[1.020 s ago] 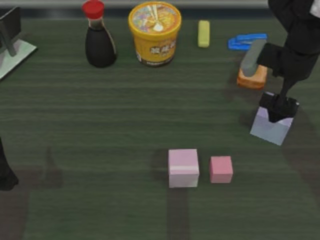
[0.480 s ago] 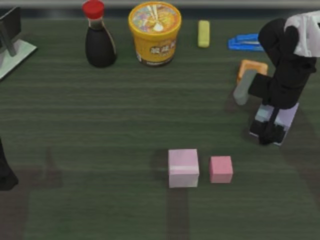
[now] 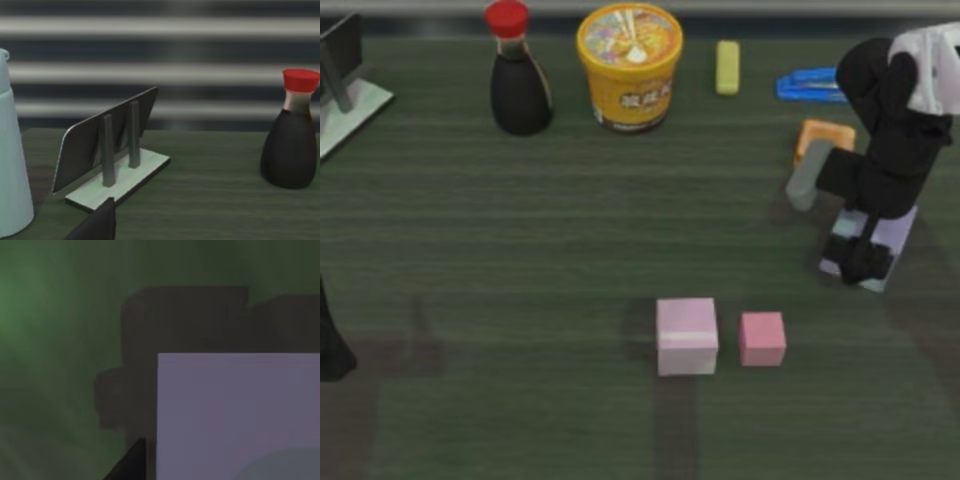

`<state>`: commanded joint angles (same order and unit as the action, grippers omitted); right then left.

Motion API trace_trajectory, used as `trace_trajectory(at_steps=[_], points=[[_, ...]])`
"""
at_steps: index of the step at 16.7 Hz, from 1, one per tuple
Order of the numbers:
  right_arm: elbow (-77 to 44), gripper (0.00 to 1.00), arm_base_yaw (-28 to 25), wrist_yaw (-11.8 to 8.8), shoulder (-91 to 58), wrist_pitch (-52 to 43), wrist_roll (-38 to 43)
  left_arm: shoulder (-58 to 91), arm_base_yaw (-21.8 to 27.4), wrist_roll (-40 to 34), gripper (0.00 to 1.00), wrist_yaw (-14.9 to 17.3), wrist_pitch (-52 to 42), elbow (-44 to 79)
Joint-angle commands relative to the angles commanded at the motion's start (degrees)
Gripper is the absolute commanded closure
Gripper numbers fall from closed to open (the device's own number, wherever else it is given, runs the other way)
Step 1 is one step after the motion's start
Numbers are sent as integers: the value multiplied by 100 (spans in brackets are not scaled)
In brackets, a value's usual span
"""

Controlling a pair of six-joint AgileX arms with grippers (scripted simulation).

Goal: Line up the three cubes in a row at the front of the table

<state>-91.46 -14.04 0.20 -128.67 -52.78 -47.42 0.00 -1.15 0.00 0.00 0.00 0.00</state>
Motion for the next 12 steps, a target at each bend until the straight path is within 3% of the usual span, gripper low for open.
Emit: trace_trajectory(at_steps=[7,12], points=[[0,98,0,0,0,0,0,0,0,0,0,0,0,0],[0,100,0,0,0,0,0,0,0,0,0,0,0,0]])
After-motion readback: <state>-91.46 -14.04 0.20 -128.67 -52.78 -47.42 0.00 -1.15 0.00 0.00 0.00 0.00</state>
